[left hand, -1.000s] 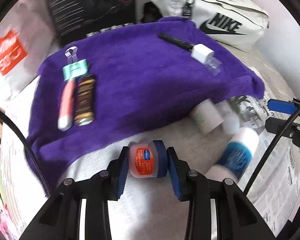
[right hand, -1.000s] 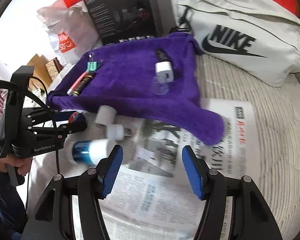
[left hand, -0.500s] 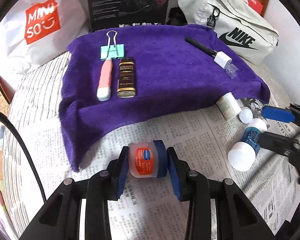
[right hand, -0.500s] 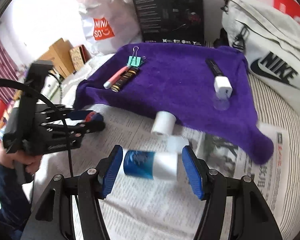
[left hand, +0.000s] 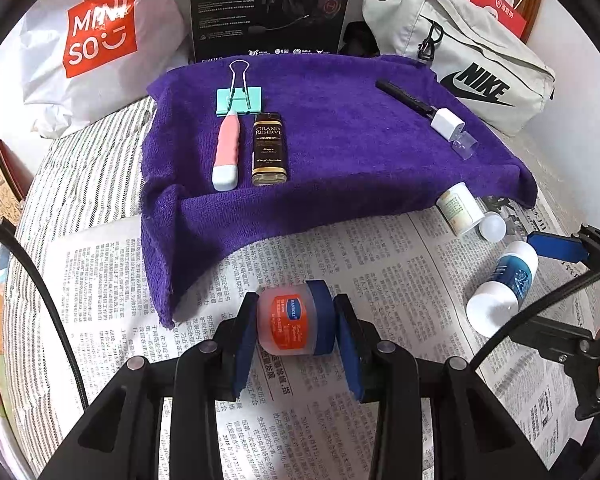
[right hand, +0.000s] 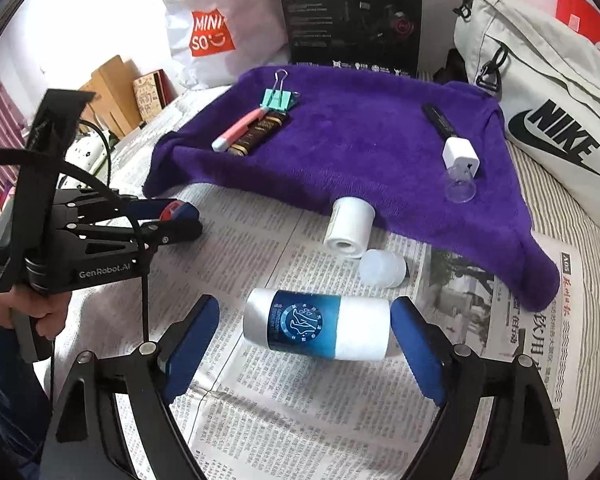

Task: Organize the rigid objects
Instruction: 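Grasp the blue-and-white roll-on bottle with the right gripper while the left holds the jar, then carry the jar and roll-on bottle onto the towel while the right gripper releases the bottle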

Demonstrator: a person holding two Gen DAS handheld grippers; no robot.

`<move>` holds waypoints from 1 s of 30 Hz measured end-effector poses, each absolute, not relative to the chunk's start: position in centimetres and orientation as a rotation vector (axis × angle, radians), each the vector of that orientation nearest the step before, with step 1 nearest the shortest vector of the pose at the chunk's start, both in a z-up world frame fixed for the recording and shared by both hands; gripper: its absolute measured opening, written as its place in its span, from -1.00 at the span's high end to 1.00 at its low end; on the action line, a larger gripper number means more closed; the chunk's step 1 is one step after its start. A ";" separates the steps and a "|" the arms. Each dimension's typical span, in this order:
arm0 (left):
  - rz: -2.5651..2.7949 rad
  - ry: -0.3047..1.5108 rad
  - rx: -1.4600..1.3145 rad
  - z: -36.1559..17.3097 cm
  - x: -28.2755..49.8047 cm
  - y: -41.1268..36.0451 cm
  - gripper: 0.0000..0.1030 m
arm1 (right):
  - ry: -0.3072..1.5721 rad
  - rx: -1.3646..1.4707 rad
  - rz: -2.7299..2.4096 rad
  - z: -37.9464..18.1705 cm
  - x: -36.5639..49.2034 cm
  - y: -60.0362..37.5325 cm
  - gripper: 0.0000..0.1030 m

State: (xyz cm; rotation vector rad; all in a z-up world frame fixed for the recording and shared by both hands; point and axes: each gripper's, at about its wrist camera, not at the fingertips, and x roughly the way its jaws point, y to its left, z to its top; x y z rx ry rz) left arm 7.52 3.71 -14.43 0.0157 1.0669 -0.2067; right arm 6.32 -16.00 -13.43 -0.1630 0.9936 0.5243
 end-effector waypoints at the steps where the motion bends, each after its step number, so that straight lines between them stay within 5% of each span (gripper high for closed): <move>1: -0.209 1.065 0.014 -14.4 7.5 3.8 0.31 | 0.993 -0.163 0.508 -13.5 6.3 -16.1 -0.69; 30: -0.217 1.034 -0.047 -13.4 6.6 5.1 0.31 | 0.957 -0.116 0.443 -13.7 7.1 -19.0 -0.52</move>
